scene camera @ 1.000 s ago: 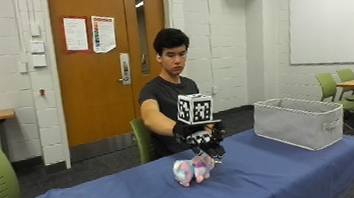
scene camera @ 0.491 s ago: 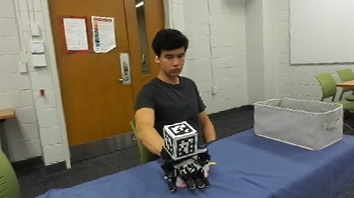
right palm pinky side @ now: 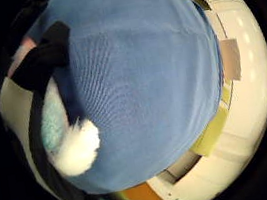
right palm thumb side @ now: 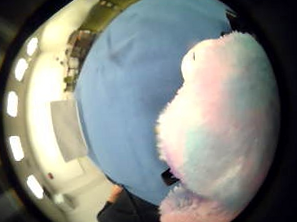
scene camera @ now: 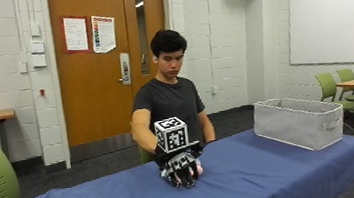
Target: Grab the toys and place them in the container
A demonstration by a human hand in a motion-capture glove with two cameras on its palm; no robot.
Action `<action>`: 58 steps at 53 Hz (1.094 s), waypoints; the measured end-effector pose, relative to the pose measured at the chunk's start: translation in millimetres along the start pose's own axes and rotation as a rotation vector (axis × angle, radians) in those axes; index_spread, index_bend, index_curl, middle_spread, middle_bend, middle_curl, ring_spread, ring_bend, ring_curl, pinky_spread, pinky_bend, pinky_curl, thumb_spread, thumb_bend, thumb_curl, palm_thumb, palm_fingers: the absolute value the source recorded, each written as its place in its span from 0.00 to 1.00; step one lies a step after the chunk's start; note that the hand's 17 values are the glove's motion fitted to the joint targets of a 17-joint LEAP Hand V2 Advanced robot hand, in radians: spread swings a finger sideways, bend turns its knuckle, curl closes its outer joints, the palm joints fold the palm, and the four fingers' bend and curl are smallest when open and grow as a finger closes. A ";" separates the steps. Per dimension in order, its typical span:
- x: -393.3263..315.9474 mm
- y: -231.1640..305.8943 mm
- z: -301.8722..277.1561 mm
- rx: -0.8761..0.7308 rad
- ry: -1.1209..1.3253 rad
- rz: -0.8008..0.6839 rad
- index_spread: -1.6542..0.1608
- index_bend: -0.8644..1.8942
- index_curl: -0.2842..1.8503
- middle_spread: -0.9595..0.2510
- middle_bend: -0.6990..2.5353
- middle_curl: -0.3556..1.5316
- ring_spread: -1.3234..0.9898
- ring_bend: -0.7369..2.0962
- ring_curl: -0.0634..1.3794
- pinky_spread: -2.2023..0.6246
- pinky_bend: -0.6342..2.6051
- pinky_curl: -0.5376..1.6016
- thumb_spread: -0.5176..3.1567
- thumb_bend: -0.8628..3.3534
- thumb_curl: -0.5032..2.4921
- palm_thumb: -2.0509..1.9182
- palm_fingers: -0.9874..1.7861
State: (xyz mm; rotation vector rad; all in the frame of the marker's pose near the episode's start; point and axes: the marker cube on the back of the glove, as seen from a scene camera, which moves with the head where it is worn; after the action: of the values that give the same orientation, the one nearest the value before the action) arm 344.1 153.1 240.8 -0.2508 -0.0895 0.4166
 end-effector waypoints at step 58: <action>-338.7 12.2 -237.5 0.361 0.101 -0.396 0.72 0.36 0.38 0.49 0.52 0.52 0.40 0.70 0.40 0.61 0.46 0.43 0.35 0.27 0.47 0.67 0.75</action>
State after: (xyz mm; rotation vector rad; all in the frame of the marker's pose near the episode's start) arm 63.3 -28.1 -3.4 0.1030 0.0365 0.0210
